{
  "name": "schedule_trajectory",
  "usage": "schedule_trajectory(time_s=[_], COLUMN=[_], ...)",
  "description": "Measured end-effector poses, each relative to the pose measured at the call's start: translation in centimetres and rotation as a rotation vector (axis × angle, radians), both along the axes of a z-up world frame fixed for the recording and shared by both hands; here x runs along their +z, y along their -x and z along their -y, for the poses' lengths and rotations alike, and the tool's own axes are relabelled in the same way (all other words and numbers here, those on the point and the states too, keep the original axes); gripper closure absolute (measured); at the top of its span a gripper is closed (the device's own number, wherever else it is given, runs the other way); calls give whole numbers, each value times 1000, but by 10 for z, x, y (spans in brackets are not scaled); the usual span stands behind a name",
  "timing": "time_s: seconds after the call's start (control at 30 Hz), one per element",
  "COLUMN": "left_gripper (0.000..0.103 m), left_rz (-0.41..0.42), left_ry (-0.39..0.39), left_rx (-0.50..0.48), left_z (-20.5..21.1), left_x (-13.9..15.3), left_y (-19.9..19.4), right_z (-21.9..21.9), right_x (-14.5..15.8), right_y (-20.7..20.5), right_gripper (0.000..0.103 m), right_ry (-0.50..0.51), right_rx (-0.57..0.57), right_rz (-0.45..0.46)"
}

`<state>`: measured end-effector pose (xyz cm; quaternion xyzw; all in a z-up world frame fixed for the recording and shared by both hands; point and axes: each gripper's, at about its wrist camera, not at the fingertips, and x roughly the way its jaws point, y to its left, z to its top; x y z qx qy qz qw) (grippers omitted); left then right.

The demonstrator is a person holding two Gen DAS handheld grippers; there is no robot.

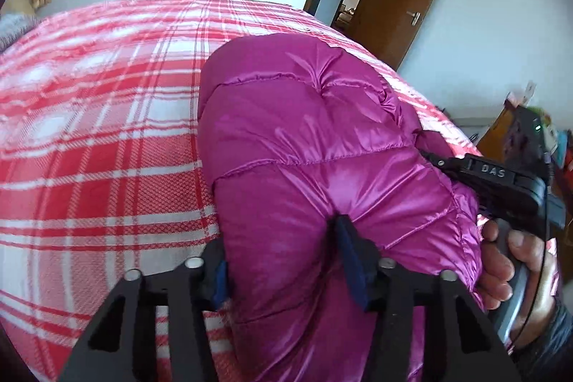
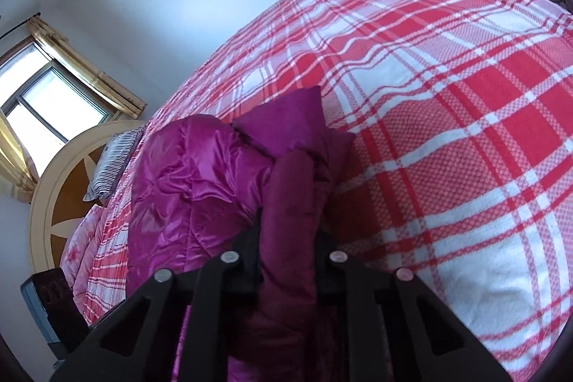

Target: Fold large clothes

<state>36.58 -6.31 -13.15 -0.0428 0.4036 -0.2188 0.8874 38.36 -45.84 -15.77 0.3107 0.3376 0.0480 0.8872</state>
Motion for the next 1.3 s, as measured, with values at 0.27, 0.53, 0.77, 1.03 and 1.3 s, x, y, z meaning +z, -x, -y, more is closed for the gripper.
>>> schedule_trajectory(time_s=[0.27,0.53,0.77,1.03,1.3], left_gripper=[71,76,76,76,76], left_rz=[91,122,173,192,179], left_ry=[-56,-43,-21,-13,-9], left_rx=[-18,-18,52,185,339], left_z=[10,-5,-45,-113,-188], left_x=[26,44,66,76,68], left_y=[30,57,75,84,84], right_z=[-7,-37,-75,-145,-227], right_x=[18,39,55,70,76], right_y=[26,50,40,1,-42], right_gripper=[86,87,87,87,87], right_ry=[23,23,11,-13,-9], right_rx=[-10,18,93,218,369], right_rz=[67,140,165,172,153])
